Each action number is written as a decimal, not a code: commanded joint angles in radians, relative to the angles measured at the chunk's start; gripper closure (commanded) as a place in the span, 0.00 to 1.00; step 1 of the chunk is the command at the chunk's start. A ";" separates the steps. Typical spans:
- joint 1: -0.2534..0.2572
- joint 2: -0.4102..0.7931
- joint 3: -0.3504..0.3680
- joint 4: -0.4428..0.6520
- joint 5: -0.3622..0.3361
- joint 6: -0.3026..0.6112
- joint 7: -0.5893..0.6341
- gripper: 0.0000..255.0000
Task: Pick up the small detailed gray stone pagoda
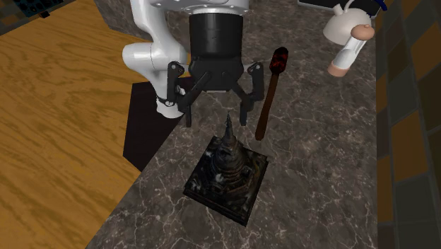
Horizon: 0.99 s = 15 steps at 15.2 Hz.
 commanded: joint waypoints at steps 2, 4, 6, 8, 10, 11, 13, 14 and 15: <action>-0.069 0.067 0.099 0.079 -0.095 0.050 0.129 0.00; -0.068 0.062 0.100 0.049 -0.095 0.075 0.136 0.00; -0.067 0.058 0.103 0.020 -0.097 0.100 0.143 0.00; -0.066 0.055 0.106 -0.009 -0.098 0.125 0.151 0.00; -0.066 0.053 0.108 -0.031 -0.100 0.144 0.157 0.00; -0.066 0.053 0.108 -0.031 -0.100 0.144 0.157 0.00; -0.066 0.053 0.108 -0.031 -0.100 0.145 0.157 1.00; -0.066 0.053 0.109 -0.031 -0.100 0.145 0.158 1.00; -0.066 0.053 0.109 -0.031 -0.100 0.145 0.158 1.00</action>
